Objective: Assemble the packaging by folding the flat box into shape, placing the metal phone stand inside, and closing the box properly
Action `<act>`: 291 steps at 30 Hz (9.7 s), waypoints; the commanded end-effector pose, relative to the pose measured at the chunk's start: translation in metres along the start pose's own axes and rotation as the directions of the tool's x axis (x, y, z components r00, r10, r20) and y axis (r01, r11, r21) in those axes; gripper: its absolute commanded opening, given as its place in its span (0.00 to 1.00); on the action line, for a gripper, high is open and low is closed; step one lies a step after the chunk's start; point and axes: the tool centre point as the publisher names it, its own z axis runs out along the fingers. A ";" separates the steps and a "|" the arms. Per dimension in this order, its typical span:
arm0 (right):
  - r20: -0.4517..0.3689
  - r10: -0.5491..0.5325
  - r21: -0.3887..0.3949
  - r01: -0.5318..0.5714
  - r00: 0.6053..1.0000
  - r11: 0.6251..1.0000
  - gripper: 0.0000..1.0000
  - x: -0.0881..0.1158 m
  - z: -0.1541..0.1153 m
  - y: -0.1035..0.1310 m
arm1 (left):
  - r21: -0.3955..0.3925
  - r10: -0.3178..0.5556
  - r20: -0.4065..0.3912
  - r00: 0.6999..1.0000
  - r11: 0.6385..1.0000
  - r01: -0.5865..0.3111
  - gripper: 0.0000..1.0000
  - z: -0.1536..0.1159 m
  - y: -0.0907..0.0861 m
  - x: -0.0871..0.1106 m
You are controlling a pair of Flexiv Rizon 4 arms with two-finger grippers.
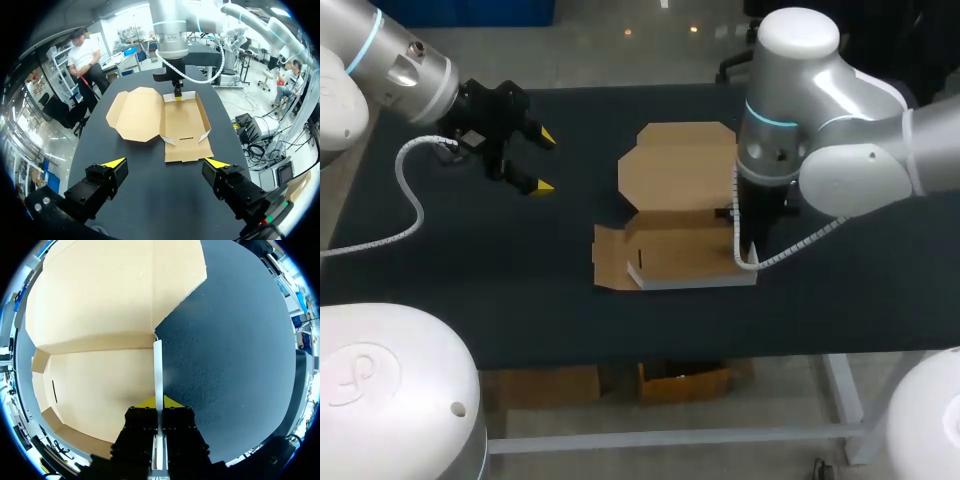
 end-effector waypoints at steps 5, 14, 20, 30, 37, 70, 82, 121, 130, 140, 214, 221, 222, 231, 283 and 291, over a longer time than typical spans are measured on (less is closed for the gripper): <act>-0.002 0.000 -0.003 0.000 1.000 1.000 0.00 -0.001 0.001 -0.001 | -0.002 0.000 -0.003 1.000 1.000 0.000 1.00 0.000 0.000 -0.001; -0.002 0.000 -0.003 0.000 1.000 1.000 0.00 -0.001 0.001 -0.001 | -0.002 0.000 -0.003 1.000 1.000 0.000 1.00 0.000 0.000 -0.001; -0.002 0.000 -0.003 0.000 1.000 1.000 0.00 -0.001 0.001 -0.001 | -0.002 0.000 -0.003 1.000 1.000 0.000 1.00 0.000 0.000 -0.001; -0.002 0.000 -0.003 0.000 1.000 1.000 0.00 -0.001 0.001 -0.001 | -0.106 -0.049 0.016 0.999 0.993 0.051 1.00 -0.019 -0.032 0.009; -0.002 0.000 -0.003 0.000 1.000 1.000 0.00 -0.001 0.001 -0.001 | -0.133 -0.239 -0.025 0.971 0.963 0.234 1.00 -0.018 -0.038 0.036; -0.002 0.000 -0.003 0.000 1.000 1.000 0.00 -0.001 0.001 -0.001 | -0.208 -0.634 -0.150 0.759 0.771 0.602 1.00 0.035 0.017 0.100; -0.002 0.000 -0.003 0.000 1.000 1.000 0.00 -0.001 0.001 -0.001 | -0.241 -0.691 -0.091 0.717 0.714 0.657 1.00 0.044 0.028 0.106; -0.002 0.000 -0.003 0.000 1.000 1.000 0.00 -0.001 0.001 -0.001 | -0.135 -0.815 0.033 0.578 0.569 0.811 1.00 0.054 0.024 0.083; -0.002 0.000 -0.003 0.000 1.000 1.000 0.00 -0.001 0.001 -0.001 | -0.135 -0.815 0.033 0.578 0.569 0.811 1.00 0.054 0.024 0.083; -0.002 0.000 -0.003 0.000 1.000 1.000 0.00 -0.001 0.001 -0.001 | -0.135 -0.815 0.033 0.578 0.569 0.811 1.00 0.054 0.024 0.083; -0.002 0.000 -0.003 0.000 1.000 1.000 0.00 -0.001 0.001 -0.001 | -0.010 -0.957 -0.016 0.289 0.289 0.957 1.00 0.069 0.022 0.088; -0.002 0.000 -0.003 0.000 1.000 1.000 0.00 -0.001 0.001 -0.001 | -0.016 -0.959 -0.023 0.283 0.283 0.959 1.00 0.072 0.021 0.089; -0.002 0.000 -0.003 0.000 1.000 1.000 0.00 -0.001 0.001 -0.001 | -0.016 -0.959 -0.023 0.282 0.283 0.959 1.00 0.072 0.020 0.089; -0.002 0.000 -0.003 0.000 1.000 1.000 0.00 -0.001 0.001 -0.001 | -0.035 -0.958 -0.038 0.283 0.284 0.958 1.00 0.070 0.015 0.089; -0.002 0.000 -0.003 0.000 1.000 1.000 0.00 -0.001 0.001 -0.001 | -0.115 -0.987 -0.148 0.065 0.082 0.990 0.39 0.170 0.024 0.084; -0.002 0.000 -0.003 0.000 1.000 1.000 0.00 -0.001 0.001 -0.001 | -0.111 -0.995 -0.084 0.056 0.065 0.992 0.00 0.174 0.016 0.089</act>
